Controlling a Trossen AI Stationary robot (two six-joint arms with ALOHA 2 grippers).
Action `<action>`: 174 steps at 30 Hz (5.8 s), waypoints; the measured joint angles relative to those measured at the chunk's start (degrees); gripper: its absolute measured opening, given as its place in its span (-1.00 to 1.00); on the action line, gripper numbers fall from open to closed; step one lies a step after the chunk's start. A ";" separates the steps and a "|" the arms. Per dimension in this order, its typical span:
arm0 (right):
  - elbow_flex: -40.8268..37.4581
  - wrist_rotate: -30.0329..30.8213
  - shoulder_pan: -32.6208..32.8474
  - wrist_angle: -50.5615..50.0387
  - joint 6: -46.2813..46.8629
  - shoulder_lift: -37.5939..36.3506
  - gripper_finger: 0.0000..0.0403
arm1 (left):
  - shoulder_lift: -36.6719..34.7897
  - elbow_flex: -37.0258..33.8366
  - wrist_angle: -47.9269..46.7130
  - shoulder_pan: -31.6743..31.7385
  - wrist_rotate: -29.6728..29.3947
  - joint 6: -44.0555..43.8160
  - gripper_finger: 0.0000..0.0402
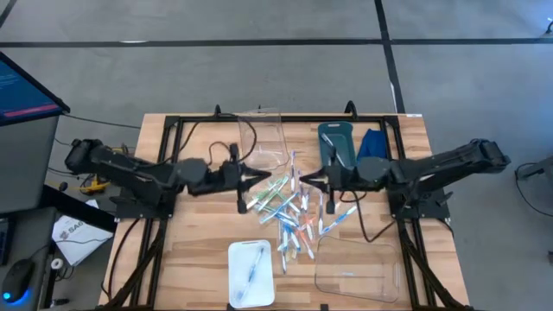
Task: Pick & Place Toothbrushes
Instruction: Put the green toothbrush into the top transparent bin
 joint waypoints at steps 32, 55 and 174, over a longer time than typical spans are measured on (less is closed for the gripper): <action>-0.01 -0.03 -3.87 1.95 -3.22 -4.18 -0.95 | -0.18 -0.53 1.43 5.95 16.63 -6.61 -0.99; 0.00 0.02 -10.47 4.10 -6.63 -3.94 -0.95 | -0.22 0.30 -8.44 4.24 16.85 -9.49 -0.99; 2.47 -0.07 -6.08 -10.75 4.79 -5.91 -0.95 | 32.00 9.65 -48.41 13.13 17.99 -34.40 -0.46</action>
